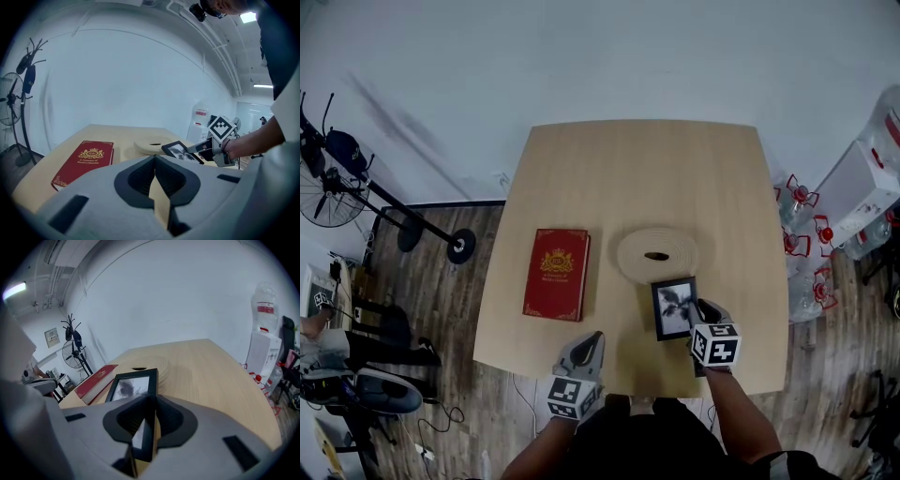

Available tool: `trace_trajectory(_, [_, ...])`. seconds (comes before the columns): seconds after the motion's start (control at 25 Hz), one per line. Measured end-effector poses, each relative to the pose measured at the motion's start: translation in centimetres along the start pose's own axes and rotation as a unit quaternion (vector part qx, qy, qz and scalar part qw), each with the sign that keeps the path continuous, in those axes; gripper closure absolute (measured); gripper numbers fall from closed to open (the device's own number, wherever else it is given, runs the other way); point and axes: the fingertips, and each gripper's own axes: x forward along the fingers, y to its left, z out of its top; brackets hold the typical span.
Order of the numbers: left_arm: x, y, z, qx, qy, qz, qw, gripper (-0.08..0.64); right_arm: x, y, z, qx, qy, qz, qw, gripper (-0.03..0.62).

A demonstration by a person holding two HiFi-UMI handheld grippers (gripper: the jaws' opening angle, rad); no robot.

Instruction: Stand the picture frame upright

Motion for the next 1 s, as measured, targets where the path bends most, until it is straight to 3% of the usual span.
trace_trajectory(0.36, [-0.8,2.0,-0.9,-0.011,0.016,0.014,0.9997,0.560,1.8,1.5,0.0,0.016,0.004,-0.001,1.000,0.528])
trace_trajectory(0.72, [-0.1,1.1,-0.3,-0.018,0.004,-0.001,0.9998,0.560,2.8,1.9,-0.3,0.013,0.012,-0.013,1.000,0.528])
trace_trajectory(1.0, [-0.7,2.3,-0.4,-0.025,0.000,0.008,0.9996,0.559,3.1,2.0,-0.7,0.016,0.018,-0.019,1.000,0.528])
